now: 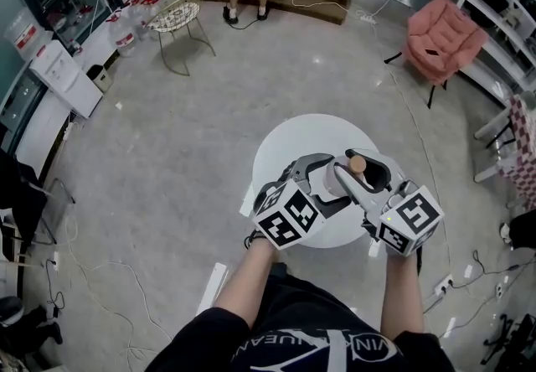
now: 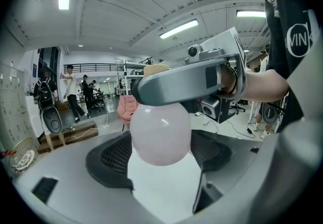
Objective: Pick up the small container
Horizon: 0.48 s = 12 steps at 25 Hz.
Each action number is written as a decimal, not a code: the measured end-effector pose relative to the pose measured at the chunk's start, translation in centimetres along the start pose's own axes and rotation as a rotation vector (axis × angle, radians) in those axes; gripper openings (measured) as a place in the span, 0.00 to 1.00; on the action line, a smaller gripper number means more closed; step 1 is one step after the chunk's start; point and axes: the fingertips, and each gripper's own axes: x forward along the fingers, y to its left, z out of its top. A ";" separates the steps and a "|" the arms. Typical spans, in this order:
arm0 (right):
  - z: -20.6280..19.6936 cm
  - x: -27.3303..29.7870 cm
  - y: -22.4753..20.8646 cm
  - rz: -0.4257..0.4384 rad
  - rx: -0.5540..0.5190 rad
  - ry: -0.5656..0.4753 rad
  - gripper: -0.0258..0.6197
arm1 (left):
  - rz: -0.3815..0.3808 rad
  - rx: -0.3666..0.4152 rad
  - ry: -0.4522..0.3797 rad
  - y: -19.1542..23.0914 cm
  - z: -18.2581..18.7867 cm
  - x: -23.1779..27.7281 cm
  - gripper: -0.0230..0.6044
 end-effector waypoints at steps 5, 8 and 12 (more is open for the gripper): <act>-0.2 0.0 0.4 -0.001 0.002 0.002 0.24 | -0.002 -0.005 0.000 -0.2 -0.3 -0.2 0.59; -0.3 0.4 0.5 -0.003 0.000 -0.002 0.24 | -0.001 -0.002 0.001 0.0 -0.6 -0.3 0.59; -1.0 0.5 0.7 -0.010 0.005 0.005 0.24 | -0.010 -0.006 0.005 -0.3 -1.3 -0.2 0.59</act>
